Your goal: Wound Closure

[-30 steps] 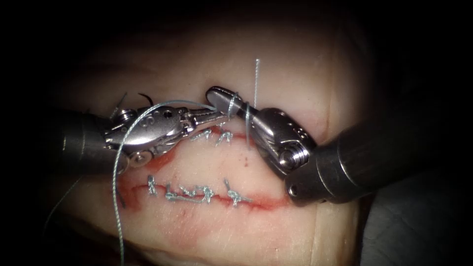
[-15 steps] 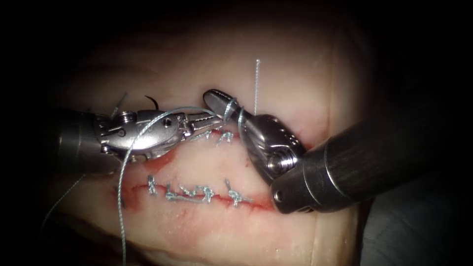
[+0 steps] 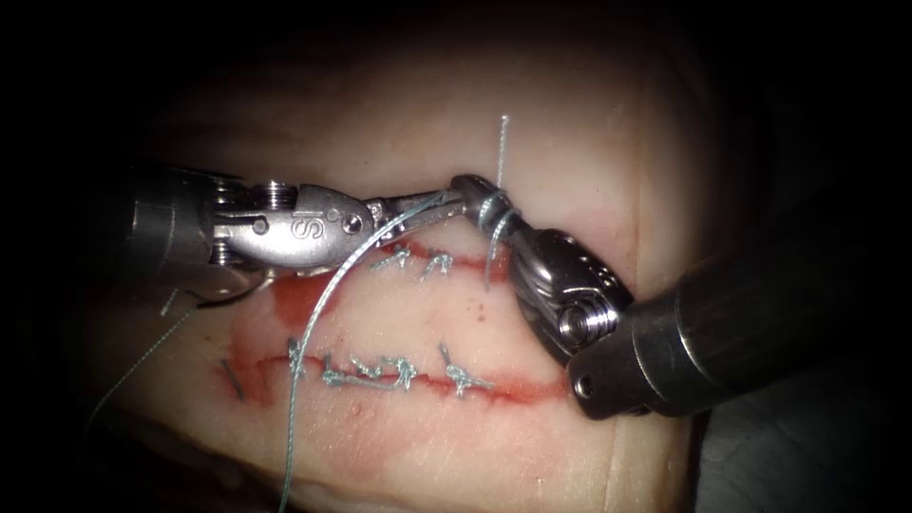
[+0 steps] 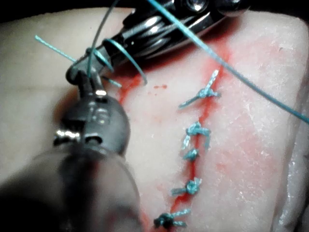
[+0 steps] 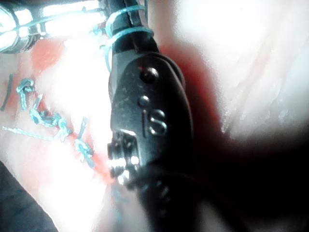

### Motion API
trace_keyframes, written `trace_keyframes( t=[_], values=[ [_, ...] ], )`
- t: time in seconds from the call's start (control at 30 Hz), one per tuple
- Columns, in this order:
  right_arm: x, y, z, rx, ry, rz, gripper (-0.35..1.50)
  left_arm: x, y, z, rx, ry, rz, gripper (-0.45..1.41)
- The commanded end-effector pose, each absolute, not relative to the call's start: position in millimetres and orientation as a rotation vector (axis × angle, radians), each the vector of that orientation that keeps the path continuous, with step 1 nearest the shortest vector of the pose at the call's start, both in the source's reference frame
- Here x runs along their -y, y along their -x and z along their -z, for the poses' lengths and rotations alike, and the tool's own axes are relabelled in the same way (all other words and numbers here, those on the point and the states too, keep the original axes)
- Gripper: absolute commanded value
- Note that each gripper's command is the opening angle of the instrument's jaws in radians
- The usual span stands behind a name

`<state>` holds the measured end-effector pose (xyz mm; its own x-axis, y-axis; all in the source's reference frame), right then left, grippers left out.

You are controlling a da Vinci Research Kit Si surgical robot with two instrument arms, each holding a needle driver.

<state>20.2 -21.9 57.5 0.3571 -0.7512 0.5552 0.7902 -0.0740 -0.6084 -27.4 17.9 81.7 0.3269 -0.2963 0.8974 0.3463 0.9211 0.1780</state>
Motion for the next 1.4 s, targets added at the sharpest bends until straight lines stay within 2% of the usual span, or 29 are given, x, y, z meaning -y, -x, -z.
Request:
trace_keyframes(
  t=[0.03, 0.43, 0.6, 0.73, 0.83, 0.93, 0.97, 1.0, 1.4],
  values=[
    [22.0, -21.0, -58.0, 0.051, 1.038, 1.265, -0.35, -18.0, 28.0, -82.3, 1.156, 0.047, 0.417, -0.45],
    [21.9, -20.1, -58.2, 0.051, 1.026, 1.232, -0.33, -17.3, 28.3, -81.7, 1.189, -0.013, 0.374, -0.45],
    [22.2, -19.9, -58.1, 0.064, 1.002, 1.223, 0.0, -16.9, 29.0, -81.4, 1.193, -0.02, 0.368, -0.45],
    [22.6, -19.7, -58.2, 0.078, 0.981, 1.229, 0.0, -16.6, 29.1, -80.9, 1.195, -0.021, 0.362, -0.45],
    [23.1, -19.8, -58.4, 0.073, 0.988, 1.24, 0.07, -16.5, 29.1, -80.5, 1.197, -0.025, 0.36, -0.45],
    [23.4, -19.8, -58.5, 0.08, 0.981, 1.247, 0.17, -16.7, 28.8, -79.6, 1.202, -0.037, 0.364, -0.45],
    [23.4, -19.8, -58.5, 0.08, 0.981, 1.247, 0.31, -16.8, 28.7, -79.3, 1.203, -0.041, 0.366, -0.45],
    [23.4, -19.8, -58.5, 0.079, 0.981, 1.247, 0.34, -16.9, 28.7, -79.1, 1.204, -0.043, 0.367, -0.45],
    [23.8, -19.6, -58.2, 0.081, 0.97, 1.238, 0.44, -17.1, 28.9, -79.1, 1.203, -0.043, 0.369, -0.45]
  ],
)
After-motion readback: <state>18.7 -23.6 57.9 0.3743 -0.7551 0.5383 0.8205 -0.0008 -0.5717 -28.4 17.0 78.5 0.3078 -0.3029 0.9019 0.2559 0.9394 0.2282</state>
